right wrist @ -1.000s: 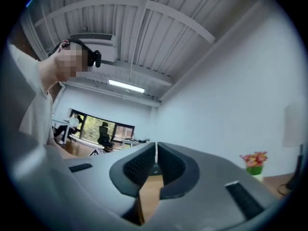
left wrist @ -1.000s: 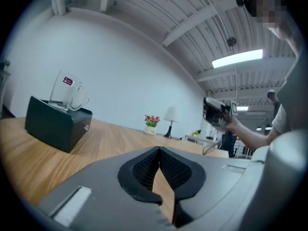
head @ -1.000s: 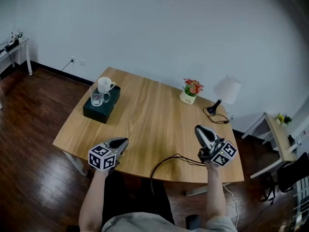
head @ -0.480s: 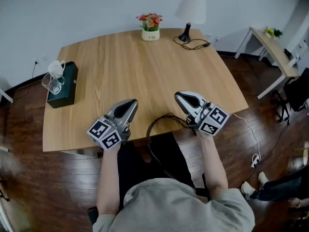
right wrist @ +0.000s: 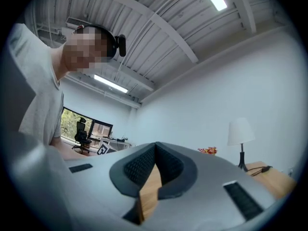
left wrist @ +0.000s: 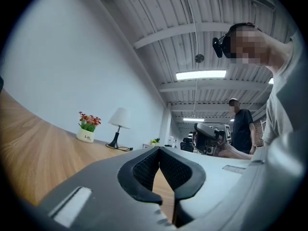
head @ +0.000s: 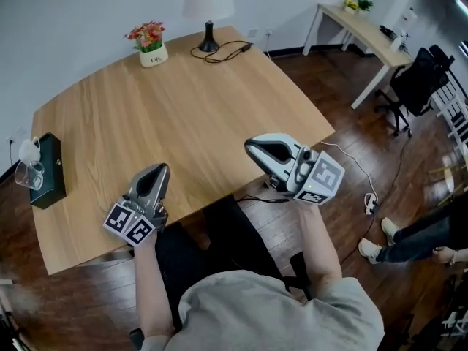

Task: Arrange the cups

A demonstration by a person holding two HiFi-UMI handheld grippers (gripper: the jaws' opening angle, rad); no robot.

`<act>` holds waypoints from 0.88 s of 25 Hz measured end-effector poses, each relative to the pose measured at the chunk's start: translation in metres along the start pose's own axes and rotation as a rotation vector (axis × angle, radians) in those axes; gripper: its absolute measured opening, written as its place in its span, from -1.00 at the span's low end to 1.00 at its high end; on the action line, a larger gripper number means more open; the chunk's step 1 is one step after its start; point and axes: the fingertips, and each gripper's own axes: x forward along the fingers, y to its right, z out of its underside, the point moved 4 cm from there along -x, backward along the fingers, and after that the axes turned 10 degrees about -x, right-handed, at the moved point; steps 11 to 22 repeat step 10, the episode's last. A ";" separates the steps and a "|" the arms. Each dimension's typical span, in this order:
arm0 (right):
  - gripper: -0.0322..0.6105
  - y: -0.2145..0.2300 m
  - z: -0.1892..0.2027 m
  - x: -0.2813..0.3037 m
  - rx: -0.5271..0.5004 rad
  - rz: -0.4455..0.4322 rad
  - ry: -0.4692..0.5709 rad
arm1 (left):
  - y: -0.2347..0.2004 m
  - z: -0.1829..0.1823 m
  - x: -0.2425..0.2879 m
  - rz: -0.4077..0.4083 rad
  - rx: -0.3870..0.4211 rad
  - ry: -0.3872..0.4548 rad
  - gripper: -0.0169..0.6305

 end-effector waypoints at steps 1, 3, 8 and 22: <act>-0.87 -0.002 0.002 0.000 0.006 -0.001 0.004 | 0.002 0.001 0.002 0.002 0.003 -0.004 -0.92; -0.87 -0.007 0.009 0.004 0.023 -0.008 0.008 | 0.005 0.002 0.003 0.002 0.009 -0.014 -0.92; -0.87 -0.006 0.016 0.011 0.046 -0.013 0.027 | 0.011 0.005 0.005 0.004 0.013 -0.023 -0.92; -0.87 -0.004 0.016 0.015 0.044 -0.013 0.035 | 0.011 0.006 0.007 0.007 0.013 -0.023 -0.92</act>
